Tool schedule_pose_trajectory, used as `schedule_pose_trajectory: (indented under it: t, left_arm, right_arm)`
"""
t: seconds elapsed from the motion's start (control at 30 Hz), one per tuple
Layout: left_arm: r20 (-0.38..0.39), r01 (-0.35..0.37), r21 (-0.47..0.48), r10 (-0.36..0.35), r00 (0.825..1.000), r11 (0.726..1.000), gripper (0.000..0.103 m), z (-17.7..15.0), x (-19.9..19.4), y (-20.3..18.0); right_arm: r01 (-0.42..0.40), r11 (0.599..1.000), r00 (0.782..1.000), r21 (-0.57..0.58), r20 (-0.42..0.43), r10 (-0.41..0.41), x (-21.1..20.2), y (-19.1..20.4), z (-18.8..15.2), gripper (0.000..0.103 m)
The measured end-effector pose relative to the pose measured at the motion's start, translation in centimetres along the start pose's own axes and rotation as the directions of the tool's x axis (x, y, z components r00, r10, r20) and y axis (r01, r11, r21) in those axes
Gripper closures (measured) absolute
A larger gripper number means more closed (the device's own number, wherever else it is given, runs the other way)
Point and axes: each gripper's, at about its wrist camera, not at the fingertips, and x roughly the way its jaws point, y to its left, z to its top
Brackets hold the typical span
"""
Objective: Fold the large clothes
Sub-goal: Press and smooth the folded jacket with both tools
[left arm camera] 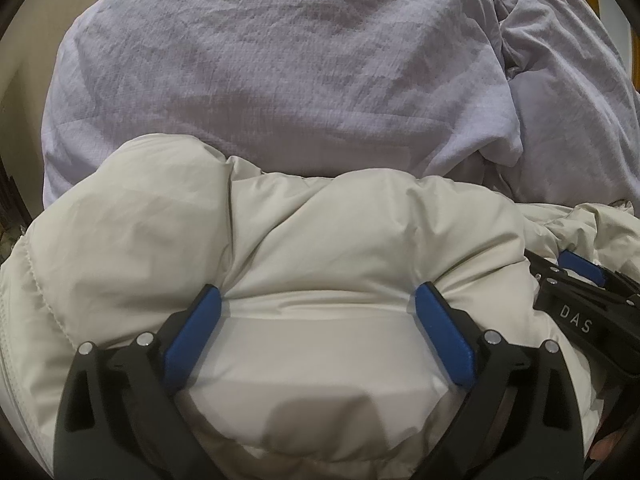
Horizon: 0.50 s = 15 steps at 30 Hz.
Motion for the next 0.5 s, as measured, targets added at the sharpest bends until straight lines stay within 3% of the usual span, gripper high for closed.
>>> schedule_pose_trajectory:
  t: [0.23,0.4,0.5]
  left_arm:
    - [-0.014,0.015,0.014,-0.015,1.000,1.000,0.007,0.0,-1.8,0.4]
    - [0.017,0.010,0.012,-0.010,1.000,1.000,0.007,1.5,-5.5,2.2]
    - [0.036,-0.008,-0.029,0.009,0.999,1.000,0.007,3.0,-6.5,4.0]
  right_arm:
    - [-0.075,0.997,0.997,0.037,0.007,0.075,-2.5,-2.0,0.4,0.036]
    - [0.023,1.000,0.993,0.010,0.120,-0.024,-7.9,-5.9,1.4,0.036]
    - [0.107,0.994,0.987,0.021,0.114,-0.109,-8.9,-8.8,2.0,0.036]
